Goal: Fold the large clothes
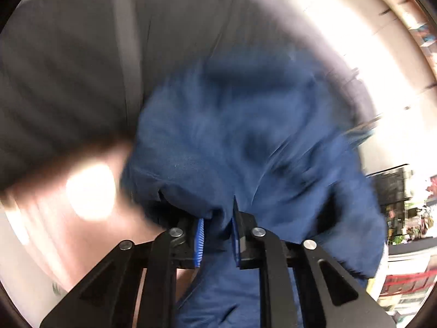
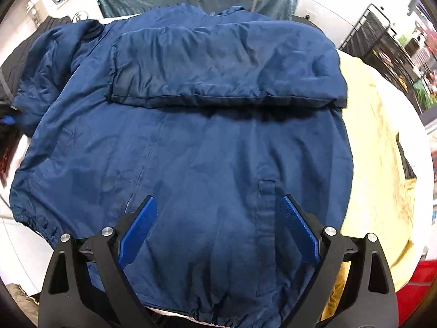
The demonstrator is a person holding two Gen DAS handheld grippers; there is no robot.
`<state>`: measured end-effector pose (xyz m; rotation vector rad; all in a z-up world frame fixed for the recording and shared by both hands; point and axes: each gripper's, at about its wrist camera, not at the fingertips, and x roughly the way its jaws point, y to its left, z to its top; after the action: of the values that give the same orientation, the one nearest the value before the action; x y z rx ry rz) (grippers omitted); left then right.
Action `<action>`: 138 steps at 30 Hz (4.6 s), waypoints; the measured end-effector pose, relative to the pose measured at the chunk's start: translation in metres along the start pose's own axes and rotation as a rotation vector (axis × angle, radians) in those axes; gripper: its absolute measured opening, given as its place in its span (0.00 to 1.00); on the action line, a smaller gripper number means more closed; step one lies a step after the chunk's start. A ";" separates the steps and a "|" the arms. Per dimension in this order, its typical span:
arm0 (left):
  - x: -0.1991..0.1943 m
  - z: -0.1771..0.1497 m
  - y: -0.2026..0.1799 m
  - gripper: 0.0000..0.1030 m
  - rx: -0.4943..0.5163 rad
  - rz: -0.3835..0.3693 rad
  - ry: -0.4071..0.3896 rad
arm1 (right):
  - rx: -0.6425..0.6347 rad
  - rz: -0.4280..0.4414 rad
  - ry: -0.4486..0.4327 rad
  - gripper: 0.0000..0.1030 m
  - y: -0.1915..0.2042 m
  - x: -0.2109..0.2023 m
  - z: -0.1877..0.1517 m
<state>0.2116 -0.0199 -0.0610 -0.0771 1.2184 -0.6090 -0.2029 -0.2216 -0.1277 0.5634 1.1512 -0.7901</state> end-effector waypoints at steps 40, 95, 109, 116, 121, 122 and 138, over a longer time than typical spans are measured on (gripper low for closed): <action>0.001 0.000 -0.314 0.12 0.148 -0.483 0.082 | 0.218 -0.009 -0.053 0.88 -0.074 -0.013 -0.011; 0.008 -0.137 0.041 0.93 0.090 0.233 0.264 | 0.031 0.158 -0.121 0.13 0.009 0.038 0.140; -0.013 -0.130 0.081 0.93 0.039 0.227 0.245 | 0.181 0.145 0.099 0.64 -0.033 0.096 0.142; -0.018 -0.132 0.087 0.93 0.086 0.214 0.253 | 0.117 0.171 0.032 0.67 -0.049 0.052 0.109; -0.024 -0.124 0.088 0.93 0.093 0.143 0.245 | 0.168 0.167 0.070 0.67 -0.077 0.043 0.060; -0.025 -0.123 0.087 0.93 0.094 0.125 0.245 | 0.185 0.162 0.084 0.67 -0.084 0.041 0.046; 0.001 -0.168 0.048 0.93 0.187 -0.106 0.395 | 0.344 0.199 0.231 0.67 -0.133 0.019 -0.103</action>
<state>0.0807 0.0638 -0.1402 0.1432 1.5382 -0.8557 -0.3643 -0.2310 -0.1788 1.0627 1.1530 -0.7681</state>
